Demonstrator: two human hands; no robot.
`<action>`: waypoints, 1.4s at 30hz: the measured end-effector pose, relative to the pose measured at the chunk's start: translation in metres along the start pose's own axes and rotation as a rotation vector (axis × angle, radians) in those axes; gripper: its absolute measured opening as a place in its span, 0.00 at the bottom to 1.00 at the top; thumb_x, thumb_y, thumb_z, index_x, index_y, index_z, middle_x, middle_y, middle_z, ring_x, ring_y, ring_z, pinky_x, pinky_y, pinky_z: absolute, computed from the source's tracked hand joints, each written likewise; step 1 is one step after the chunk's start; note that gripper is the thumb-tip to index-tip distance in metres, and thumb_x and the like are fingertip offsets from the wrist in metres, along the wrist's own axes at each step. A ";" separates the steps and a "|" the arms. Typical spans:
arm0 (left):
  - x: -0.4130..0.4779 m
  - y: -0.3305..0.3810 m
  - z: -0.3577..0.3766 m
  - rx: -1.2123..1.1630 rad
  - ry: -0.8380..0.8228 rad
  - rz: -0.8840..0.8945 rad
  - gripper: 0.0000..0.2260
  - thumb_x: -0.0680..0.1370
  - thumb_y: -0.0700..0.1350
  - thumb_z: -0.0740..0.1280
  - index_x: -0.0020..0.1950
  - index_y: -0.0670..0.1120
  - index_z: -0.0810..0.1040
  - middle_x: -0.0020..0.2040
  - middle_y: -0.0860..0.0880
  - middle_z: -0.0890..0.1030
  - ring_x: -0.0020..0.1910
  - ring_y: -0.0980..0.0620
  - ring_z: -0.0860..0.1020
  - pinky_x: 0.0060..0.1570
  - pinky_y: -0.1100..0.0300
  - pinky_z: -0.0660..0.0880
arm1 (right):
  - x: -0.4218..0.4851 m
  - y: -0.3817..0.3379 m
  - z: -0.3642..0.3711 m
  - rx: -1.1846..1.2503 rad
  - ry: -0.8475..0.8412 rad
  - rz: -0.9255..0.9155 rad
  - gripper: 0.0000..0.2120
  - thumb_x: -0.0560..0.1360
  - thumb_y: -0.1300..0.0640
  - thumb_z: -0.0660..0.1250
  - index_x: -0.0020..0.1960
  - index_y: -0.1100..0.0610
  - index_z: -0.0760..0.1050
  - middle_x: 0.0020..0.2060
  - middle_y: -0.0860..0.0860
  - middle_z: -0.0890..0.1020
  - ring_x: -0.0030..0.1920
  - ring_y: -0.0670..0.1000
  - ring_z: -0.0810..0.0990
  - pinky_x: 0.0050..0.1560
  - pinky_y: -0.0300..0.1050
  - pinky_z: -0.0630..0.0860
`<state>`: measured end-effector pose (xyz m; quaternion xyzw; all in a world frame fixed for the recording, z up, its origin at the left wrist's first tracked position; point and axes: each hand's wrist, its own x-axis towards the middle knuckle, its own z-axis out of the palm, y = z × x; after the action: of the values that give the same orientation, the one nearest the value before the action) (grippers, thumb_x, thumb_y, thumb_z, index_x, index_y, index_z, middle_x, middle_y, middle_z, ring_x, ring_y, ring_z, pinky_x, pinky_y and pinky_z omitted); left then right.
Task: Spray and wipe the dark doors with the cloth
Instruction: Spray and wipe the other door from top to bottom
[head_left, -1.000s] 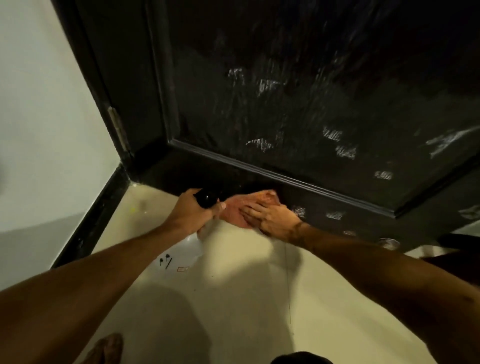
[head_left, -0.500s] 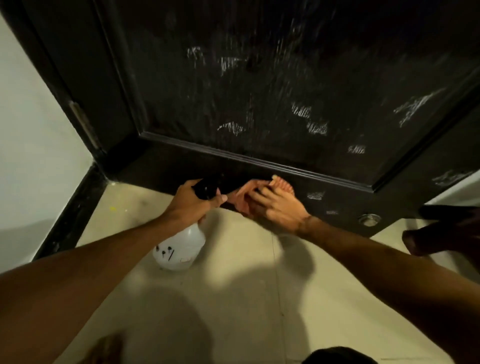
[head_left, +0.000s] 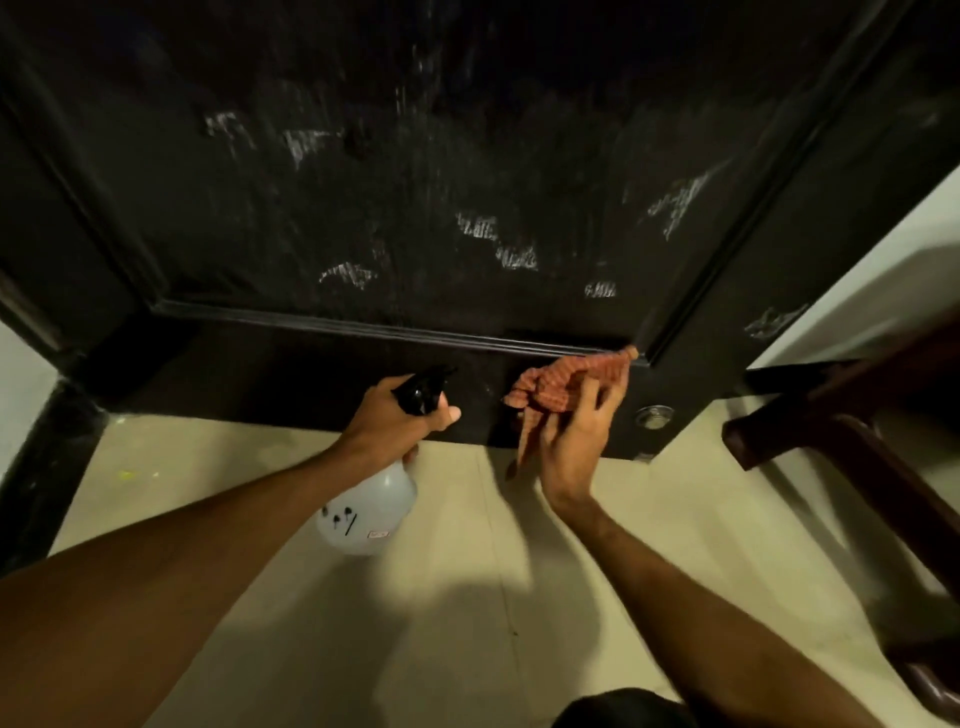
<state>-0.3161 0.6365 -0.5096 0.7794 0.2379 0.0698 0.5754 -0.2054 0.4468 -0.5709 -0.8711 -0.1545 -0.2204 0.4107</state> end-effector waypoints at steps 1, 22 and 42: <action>0.000 -0.003 0.006 0.003 -0.003 0.000 0.08 0.75 0.43 0.77 0.48 0.41 0.83 0.40 0.44 0.83 0.21 0.59 0.73 0.21 0.65 0.71 | -0.012 -0.002 0.011 0.013 -0.072 -0.003 0.27 0.69 0.66 0.59 0.68 0.54 0.68 0.74 0.58 0.63 0.72 0.66 0.69 0.74 0.51 0.66; -0.001 0.015 0.058 0.143 -0.163 -0.019 0.10 0.74 0.44 0.78 0.53 0.43 0.83 0.39 0.48 0.81 0.24 0.56 0.74 0.24 0.64 0.72 | 0.018 0.056 0.018 0.727 0.474 1.091 0.19 0.80 0.68 0.59 0.68 0.53 0.67 0.54 0.52 0.78 0.50 0.52 0.78 0.54 0.42 0.76; -0.009 -0.015 -0.007 0.016 0.032 -0.095 0.06 0.74 0.42 0.78 0.47 0.45 0.83 0.37 0.47 0.81 0.20 0.57 0.72 0.22 0.62 0.70 | -0.037 -0.034 0.051 0.497 0.018 0.384 0.18 0.66 0.62 0.64 0.53 0.63 0.83 0.53 0.59 0.81 0.56 0.60 0.80 0.63 0.58 0.75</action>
<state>-0.3306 0.6418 -0.5205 0.7706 0.2844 0.0528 0.5679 -0.2393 0.5043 -0.5964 -0.7554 -0.0325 -0.1019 0.6465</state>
